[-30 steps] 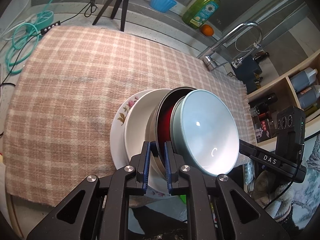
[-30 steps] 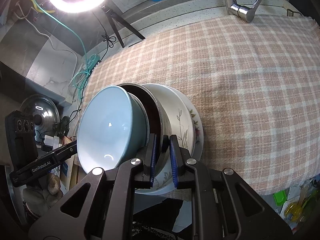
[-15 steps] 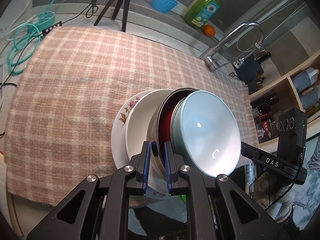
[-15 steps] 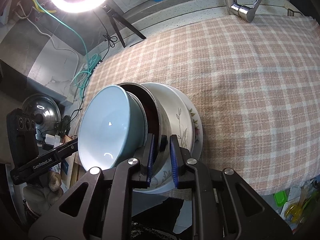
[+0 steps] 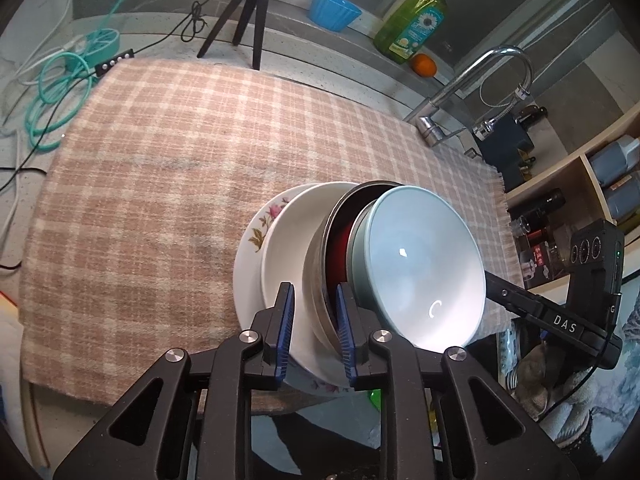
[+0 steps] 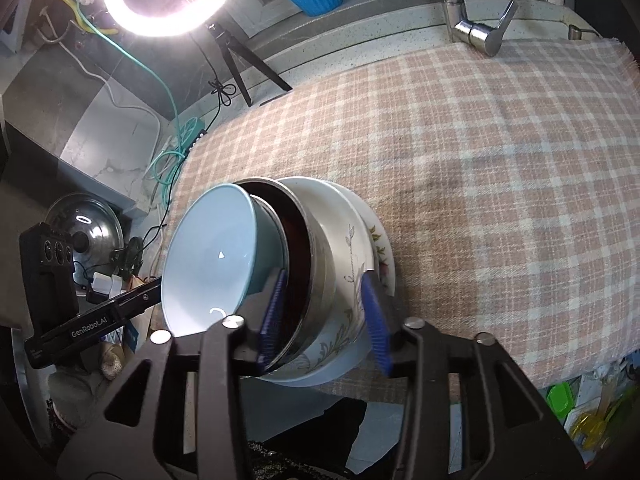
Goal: Organize plates and bowls
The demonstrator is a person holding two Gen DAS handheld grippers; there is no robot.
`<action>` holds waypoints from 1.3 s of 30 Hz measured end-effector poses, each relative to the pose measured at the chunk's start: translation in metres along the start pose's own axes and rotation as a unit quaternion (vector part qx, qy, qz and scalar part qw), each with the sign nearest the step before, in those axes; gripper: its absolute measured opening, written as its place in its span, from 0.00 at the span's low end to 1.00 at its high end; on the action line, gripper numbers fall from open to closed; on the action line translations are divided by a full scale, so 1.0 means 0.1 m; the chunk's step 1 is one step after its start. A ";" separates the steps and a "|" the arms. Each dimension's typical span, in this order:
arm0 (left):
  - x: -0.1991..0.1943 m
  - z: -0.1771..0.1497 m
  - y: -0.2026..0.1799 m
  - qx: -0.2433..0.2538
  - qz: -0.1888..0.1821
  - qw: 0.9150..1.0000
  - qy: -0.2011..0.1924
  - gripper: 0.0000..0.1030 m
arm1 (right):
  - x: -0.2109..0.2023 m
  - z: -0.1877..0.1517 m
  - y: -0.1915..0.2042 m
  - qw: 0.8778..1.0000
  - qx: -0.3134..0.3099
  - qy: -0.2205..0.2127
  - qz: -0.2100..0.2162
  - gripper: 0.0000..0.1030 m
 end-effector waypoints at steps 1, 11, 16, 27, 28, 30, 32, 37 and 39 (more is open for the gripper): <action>-0.02 0.00 0.00 0.000 0.001 1.000 -0.002 0.21 | -0.02 0.01 0.00 1.000 -0.001 -0.002 -0.001 0.46; -0.23 0.04 -0.03 0.026 0.041 0.998 -0.033 0.46 | -0.24 0.06 -0.08 0.998 -0.029 -0.032 -0.037 0.64; -0.37 0.06 -0.15 0.048 0.060 0.996 -0.053 0.56 | -0.38 0.09 -0.03 0.997 -0.052 -0.049 -0.040 0.75; -0.65 0.01 -0.48 0.070 0.099 0.986 -0.112 0.77 | -0.71 0.08 0.29 0.986 -0.145 -0.082 -0.019 0.89; -0.66 0.00 -0.51 0.069 0.100 0.986 -0.115 0.77 | -0.75 0.07 0.32 0.984 -0.155 -0.084 -0.015 0.90; -0.67 -0.02 -0.56 0.067 0.103 0.985 -0.122 0.77 | -0.79 0.05 0.37 0.981 -0.173 -0.087 -0.012 0.94; -0.68 -0.06 -0.62 0.067 0.109 0.983 -0.130 0.77 | -0.84 0.02 0.40 0.978 -0.186 -0.096 -0.009 0.95; -0.70 -0.13 -0.73 0.064 0.116 0.981 -0.144 0.77 | -0.91 -0.03 0.41 0.974 -0.201 -0.107 0.003 0.96; -0.72 -0.15 -0.76 0.061 0.118 0.980 -0.148 0.77 | -0.92 -0.03 0.40 0.973 -0.203 -0.109 0.010 0.96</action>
Point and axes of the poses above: each gripper's, at about its wrist camera, not at the fingertips, and x roughly the way its jaws point, y to its left, z to its top, the point moved 4 cm from there along x, roughly the way its jaws point, and after that the axes turned 3 degrees about x, right-handed, at the moved point
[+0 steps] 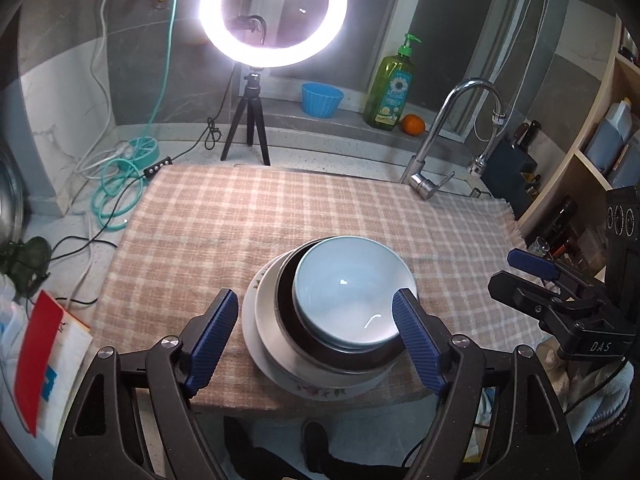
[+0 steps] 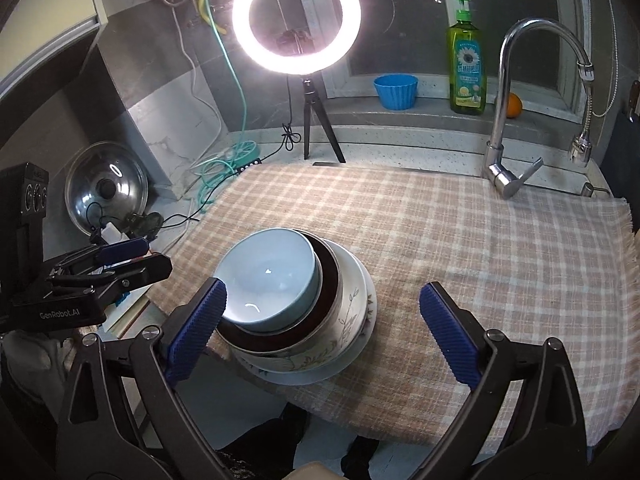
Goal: Organize plates and bowls
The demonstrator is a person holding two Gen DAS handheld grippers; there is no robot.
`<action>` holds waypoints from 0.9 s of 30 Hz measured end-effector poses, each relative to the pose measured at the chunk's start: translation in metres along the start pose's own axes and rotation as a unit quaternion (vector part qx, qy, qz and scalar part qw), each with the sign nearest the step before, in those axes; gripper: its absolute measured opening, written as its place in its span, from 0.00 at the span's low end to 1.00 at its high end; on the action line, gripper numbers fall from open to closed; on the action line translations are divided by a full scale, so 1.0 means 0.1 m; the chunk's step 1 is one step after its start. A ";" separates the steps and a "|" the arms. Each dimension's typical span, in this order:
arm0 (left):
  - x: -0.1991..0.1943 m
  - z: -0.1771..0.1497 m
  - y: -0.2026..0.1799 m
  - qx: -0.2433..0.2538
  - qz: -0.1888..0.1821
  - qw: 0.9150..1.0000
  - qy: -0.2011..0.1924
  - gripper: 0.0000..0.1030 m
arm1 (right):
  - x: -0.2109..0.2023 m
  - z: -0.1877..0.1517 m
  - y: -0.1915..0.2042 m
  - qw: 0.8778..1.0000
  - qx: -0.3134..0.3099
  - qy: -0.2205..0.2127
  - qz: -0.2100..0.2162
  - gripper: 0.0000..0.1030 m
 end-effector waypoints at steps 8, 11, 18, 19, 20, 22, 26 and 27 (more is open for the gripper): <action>-0.05 0.00 -0.03 -0.001 0.011 1.000 -0.007 0.77 | -0.01 0.01 0.00 1.000 -0.004 -0.008 0.007 0.97; -0.04 0.00 -0.03 -0.003 0.013 1.000 -0.006 0.77 | -0.01 0.01 0.00 1.000 -0.005 -0.007 0.006 0.97; 0.00 0.00 -0.05 0.002 0.011 1.000 -0.005 0.77 | 0.00 0.00 -0.05 1.000 0.003 -0.007 0.000 0.97; 0.00 0.00 -0.05 0.002 0.010 1.000 -0.005 0.77 | 0.00 0.00 -0.06 1.000 0.004 -0.006 0.000 0.97; 0.00 0.00 -0.06 0.002 0.010 1.000 -0.004 0.77 | 0.00 0.00 -0.06 1.000 0.004 -0.006 0.000 0.97; 0.00 -0.01 -0.07 0.002 0.009 1.000 -0.005 0.77 | -0.01 -0.01 -0.08 1.000 0.005 -0.005 -0.002 0.97; 0.00 -0.02 -0.08 0.004 0.009 1.000 -0.004 0.77 | -0.02 -0.03 -0.09 1.000 0.008 -0.006 -0.004 0.97; -0.01 -0.02 -0.09 0.005 0.010 1.000 -0.004 0.77 | -0.02 -0.02 -0.09 1.000 0.009 -0.004 -0.003 0.97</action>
Point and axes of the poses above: each gripper's, at about its wrist camera, not at the fingertips, and x roughly the way its jaws point, y to its left, z to its top, the point moved 4 cm from there along x, roughly the way its jaws point, and after that the axes turned 3 degrees about x, right-handed, at the moved point
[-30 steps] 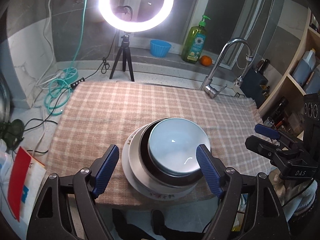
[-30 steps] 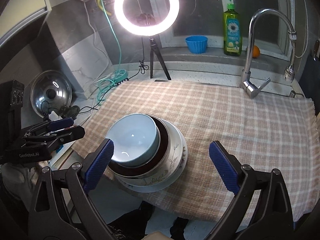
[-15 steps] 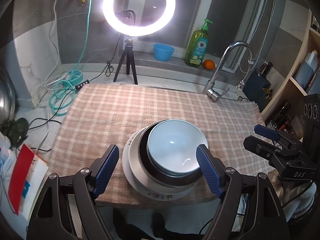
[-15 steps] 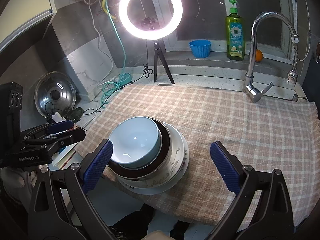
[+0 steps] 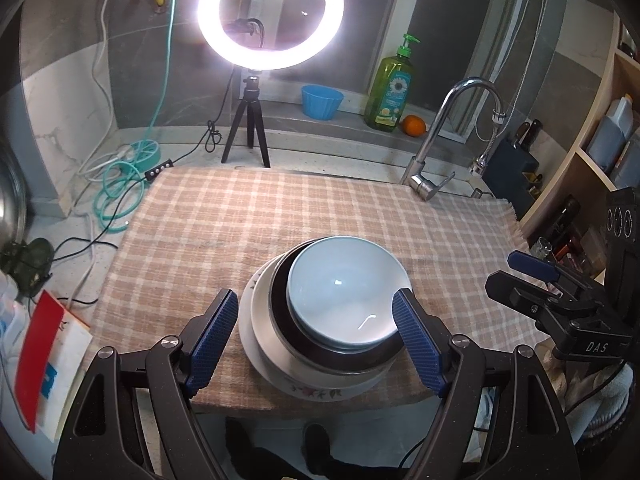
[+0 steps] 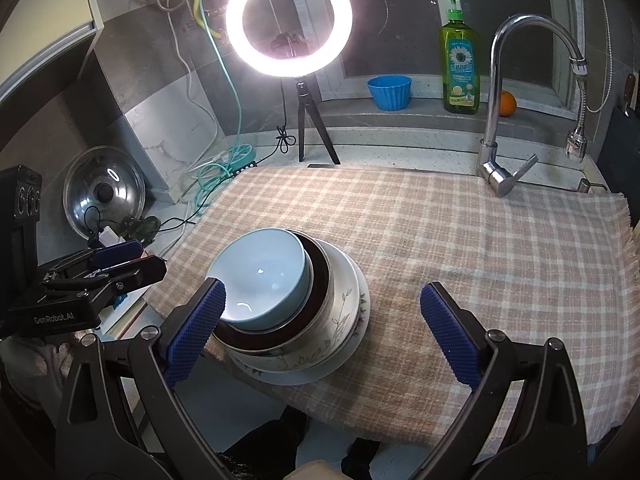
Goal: Organize plates and bowls
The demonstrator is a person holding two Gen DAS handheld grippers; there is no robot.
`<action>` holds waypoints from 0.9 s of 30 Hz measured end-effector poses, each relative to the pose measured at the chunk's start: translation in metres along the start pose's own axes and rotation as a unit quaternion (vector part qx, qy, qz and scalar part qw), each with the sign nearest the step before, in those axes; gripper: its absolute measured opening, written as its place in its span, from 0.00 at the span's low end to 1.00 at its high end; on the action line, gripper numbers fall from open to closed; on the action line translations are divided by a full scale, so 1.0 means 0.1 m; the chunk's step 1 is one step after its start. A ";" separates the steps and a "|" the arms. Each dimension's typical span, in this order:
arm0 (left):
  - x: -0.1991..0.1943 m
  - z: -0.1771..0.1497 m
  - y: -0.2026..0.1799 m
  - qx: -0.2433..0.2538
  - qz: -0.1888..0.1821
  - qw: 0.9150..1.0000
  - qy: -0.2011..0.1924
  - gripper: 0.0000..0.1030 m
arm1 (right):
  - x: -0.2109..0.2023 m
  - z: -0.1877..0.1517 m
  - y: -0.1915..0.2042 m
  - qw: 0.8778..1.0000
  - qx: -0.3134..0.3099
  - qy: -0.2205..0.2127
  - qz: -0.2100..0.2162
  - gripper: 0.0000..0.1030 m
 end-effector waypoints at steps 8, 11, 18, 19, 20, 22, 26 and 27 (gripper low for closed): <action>-0.02 0.00 0.00 -0.002 0.002 1.000 -0.003 0.77 | 0.00 0.02 -0.03 1.000 -0.001 -0.001 0.002 0.97; -0.02 0.01 0.01 -0.002 0.004 1.000 -0.003 0.77 | -0.01 -0.01 -0.03 1.000 0.002 -0.003 0.001 0.97; -0.04 0.04 0.00 0.008 0.015 1.000 -0.008 0.77 | -0.02 -0.02 -0.04 1.000 0.012 -0.003 0.000 0.97; -0.05 0.04 0.01 0.009 0.017 1.000 -0.009 0.77 | -0.02 -0.02 -0.04 1.000 0.014 -0.004 0.000 0.97; -0.05 0.05 0.02 0.008 0.020 1.000 -0.010 0.77 | -0.02 -0.03 -0.04 1.000 0.016 -0.005 -0.001 0.97; -0.04 0.06 0.04 0.006 0.023 1.000 -0.010 0.77 | -0.01 -0.02 -0.04 1.000 0.016 -0.005 -0.002 0.97; -0.02 0.06 0.08 0.001 0.028 1.000 -0.007 0.77 | -0.02 -0.03 -0.04 1.000 0.017 -0.004 -0.002 0.97; -0.02 0.06 0.09 -0.002 0.027 1.000 -0.007 0.77 | -0.01 -0.02 -0.05 1.000 0.017 -0.004 -0.003 0.97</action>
Point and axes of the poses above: each gripper's, at about its wrist camera, not at the fingertips, and x roughly the way its jaws point, y to its left, z to its top, the point moved 4 cm from there along x, roughly the way its jaws point, and after that the axes turned 3 degrees about x, right-handed, at the moved point
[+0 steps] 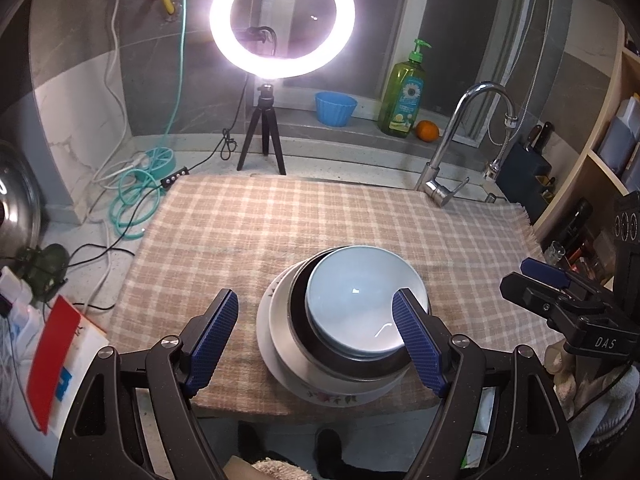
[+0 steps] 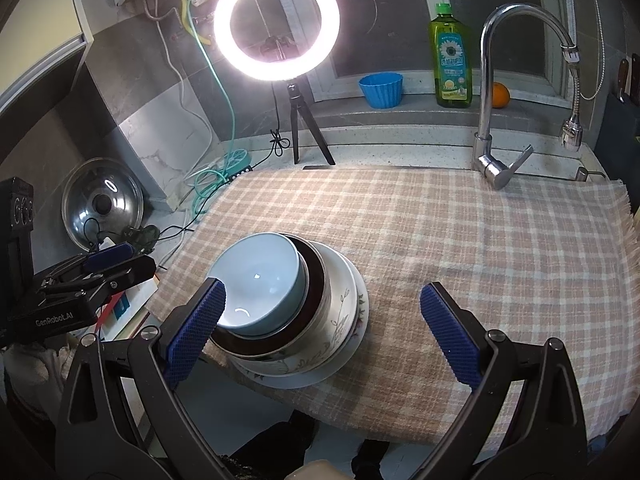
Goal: Organize plates and bowls
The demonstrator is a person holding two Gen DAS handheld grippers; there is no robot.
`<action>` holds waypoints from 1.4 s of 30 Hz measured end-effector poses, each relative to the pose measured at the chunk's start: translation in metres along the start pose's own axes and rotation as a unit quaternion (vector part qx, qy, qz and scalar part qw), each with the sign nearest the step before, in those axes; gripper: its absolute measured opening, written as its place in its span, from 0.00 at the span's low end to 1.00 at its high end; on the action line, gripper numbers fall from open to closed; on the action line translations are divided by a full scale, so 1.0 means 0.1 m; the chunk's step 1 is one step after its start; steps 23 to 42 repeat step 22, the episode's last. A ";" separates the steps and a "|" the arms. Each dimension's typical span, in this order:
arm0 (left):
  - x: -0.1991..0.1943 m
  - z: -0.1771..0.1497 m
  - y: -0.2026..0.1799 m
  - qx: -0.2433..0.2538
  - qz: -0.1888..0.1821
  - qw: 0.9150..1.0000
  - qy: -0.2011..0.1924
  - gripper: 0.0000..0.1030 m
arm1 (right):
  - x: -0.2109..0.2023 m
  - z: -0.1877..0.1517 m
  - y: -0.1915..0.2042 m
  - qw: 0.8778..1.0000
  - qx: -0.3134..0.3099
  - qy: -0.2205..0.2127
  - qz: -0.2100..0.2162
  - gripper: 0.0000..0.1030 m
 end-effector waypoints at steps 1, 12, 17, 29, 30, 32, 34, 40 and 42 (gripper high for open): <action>0.00 0.00 0.01 -0.002 -0.001 1.000 0.000 0.77 | 0.00 0.00 0.00 1.000 0.002 0.001 -0.001 0.97; 0.01 0.01 0.02 -0.003 -0.003 1.000 -0.010 0.77 | 0.03 -0.02 -0.01 1.000 0.009 0.005 -0.001 0.97; 0.09 0.00 0.05 -0.015 -0.003 1.000 0.008 0.77 | 0.05 -0.04 -0.01 1.000 0.010 0.009 -0.003 0.97; 0.10 0.00 0.05 -0.013 -0.004 1.000 0.000 0.77 | 0.10 -0.09 -0.03 1.000 0.022 0.015 -0.007 0.97; 0.10 0.00 0.05 -0.013 -0.004 1.000 0.000 0.77 | 0.10 -0.09 -0.03 1.000 0.022 0.015 -0.007 0.97; 0.10 0.00 0.05 -0.013 -0.004 1.000 0.000 0.77 | 0.10 -0.09 -0.03 1.000 0.022 0.015 -0.007 0.97; 0.10 0.00 0.05 -0.013 -0.004 1.000 0.000 0.77 | 0.10 -0.09 -0.03 1.000 0.022 0.015 -0.007 0.97; 0.10 0.00 0.05 -0.013 -0.004 1.000 0.000 0.77 | 0.10 -0.09 -0.03 1.000 0.022 0.015 -0.007 0.97; 0.10 0.00 0.05 -0.013 -0.004 1.000 0.000 0.77 | 0.10 -0.09 -0.03 1.000 0.022 0.015 -0.007 0.97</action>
Point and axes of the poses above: each gripper's, at about its wrist camera, not at the fingertips, and x roughly the way its jaws point, y to its left, z to its top, the point moved 4 cm from there along x, roughly the way its jaws point, and after that the axes turned 3 degrees about x, right-handed, at the moved point
